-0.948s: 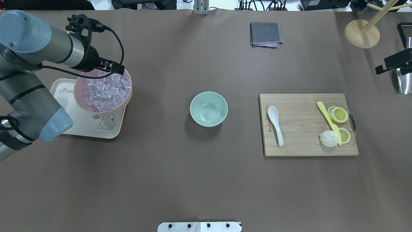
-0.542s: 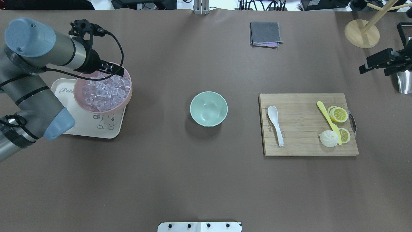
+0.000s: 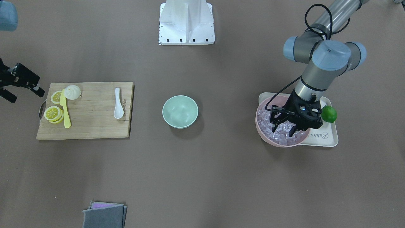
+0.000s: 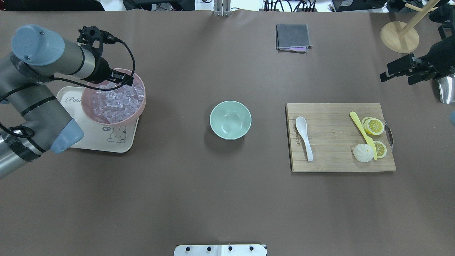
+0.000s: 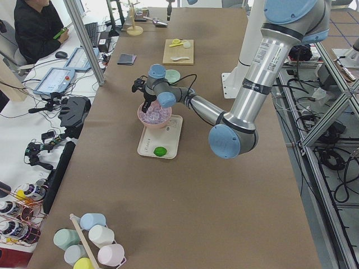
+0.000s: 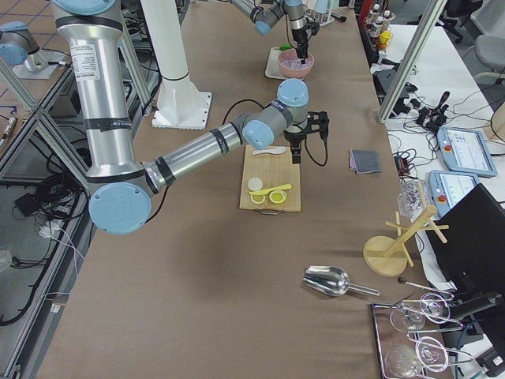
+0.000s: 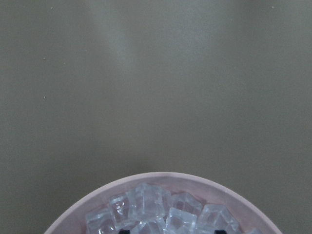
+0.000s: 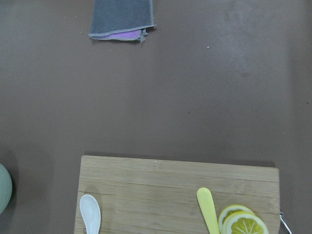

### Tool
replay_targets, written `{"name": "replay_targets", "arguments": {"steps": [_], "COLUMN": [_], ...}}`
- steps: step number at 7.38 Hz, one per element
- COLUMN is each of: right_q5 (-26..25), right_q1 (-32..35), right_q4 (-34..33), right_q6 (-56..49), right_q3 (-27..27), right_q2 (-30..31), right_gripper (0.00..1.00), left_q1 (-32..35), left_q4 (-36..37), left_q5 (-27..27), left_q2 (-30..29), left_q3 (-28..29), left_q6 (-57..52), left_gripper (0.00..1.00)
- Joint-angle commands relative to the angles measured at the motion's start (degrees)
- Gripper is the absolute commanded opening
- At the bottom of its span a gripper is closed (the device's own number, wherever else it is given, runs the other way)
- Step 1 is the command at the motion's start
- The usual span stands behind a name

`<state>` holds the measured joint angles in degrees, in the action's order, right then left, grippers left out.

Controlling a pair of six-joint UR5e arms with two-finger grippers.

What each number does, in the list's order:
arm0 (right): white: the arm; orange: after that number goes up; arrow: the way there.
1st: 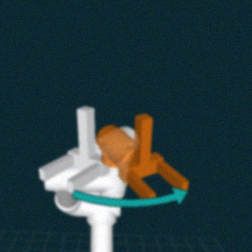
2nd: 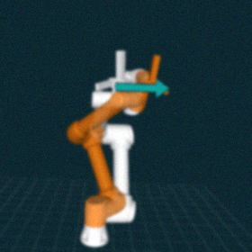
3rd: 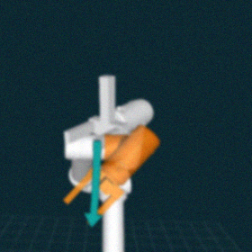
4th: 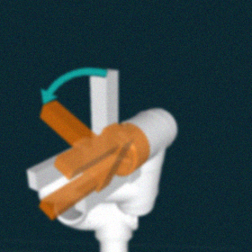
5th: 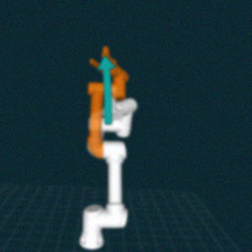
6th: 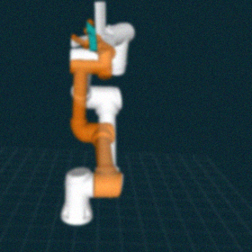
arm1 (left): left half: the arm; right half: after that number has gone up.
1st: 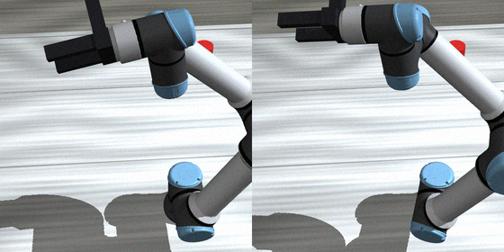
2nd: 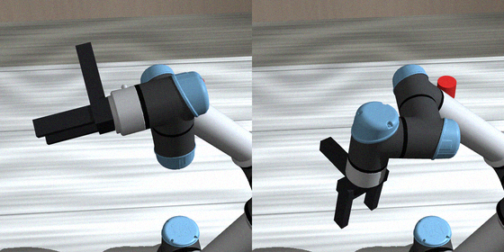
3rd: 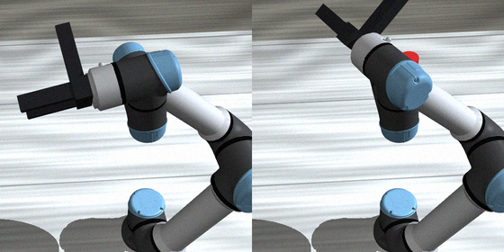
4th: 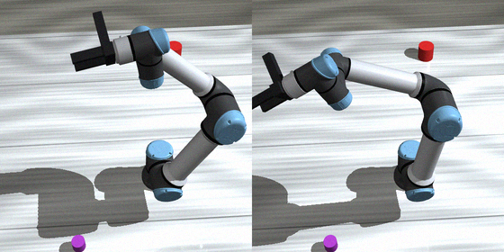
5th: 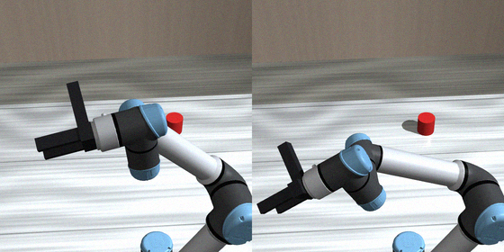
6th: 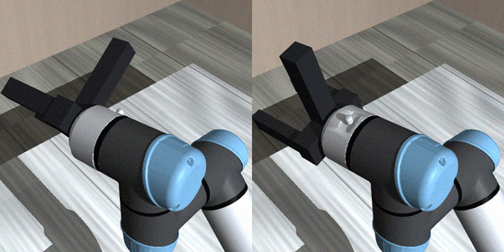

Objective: Put spoon and ice into bowl

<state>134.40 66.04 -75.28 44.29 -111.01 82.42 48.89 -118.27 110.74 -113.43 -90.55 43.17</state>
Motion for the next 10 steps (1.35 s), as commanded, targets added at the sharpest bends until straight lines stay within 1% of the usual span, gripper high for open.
{"name": "replay_targets", "arguments": {"steps": [1,5,6,7,8,9,10], "right_q5": [-0.28,-2.04,-2.04,-2.04,-2.04,-2.04,-2.04], "right_q1": [-2.4,-5.13,-5.14,-5.14,-5.14,-5.22,-5.57], "right_q4": [0.22,0.14,0.14,0.14,0.14,0.14,0.14], "right_q6": [0.1,0.1,0.1,0.1,0.1,0.1,0.1], "right_q3": [-0.78,-0.78,-0.78,-0.78,-0.78,-0.87,-1.13], "right_q2": [-0.68,-0.94,-0.85,-0.85,-0.94,-0.94,-0.94], "right_gripper": [1.0,1.0,1.0,1.0,1.0,1.0,1.0], "left_q1": [-0.46,-1.87,-2.13,-2.14,-2.14,-1.96,-1.79], "left_q4": [-0.03,-0.11,-0.11,-0.11,-0.11,0.23,0.76], "left_q5": [0.0,0.0,0.0,0.09,0.18,0.7,0.79], "left_q2": [-0.3,-0.83,-0.74,-0.74,-0.74,-0.48,-0.04], "left_q3": [1.42,2.13,2.13,2.13,1.17,-1.1,-3.38], "left_q6": [0.24,0.6,0.51,0.6,0.77,0.77,0.77], "left_gripper": [0.67,0.67,0.55,0.33,0.26,0.04,0.0]}}
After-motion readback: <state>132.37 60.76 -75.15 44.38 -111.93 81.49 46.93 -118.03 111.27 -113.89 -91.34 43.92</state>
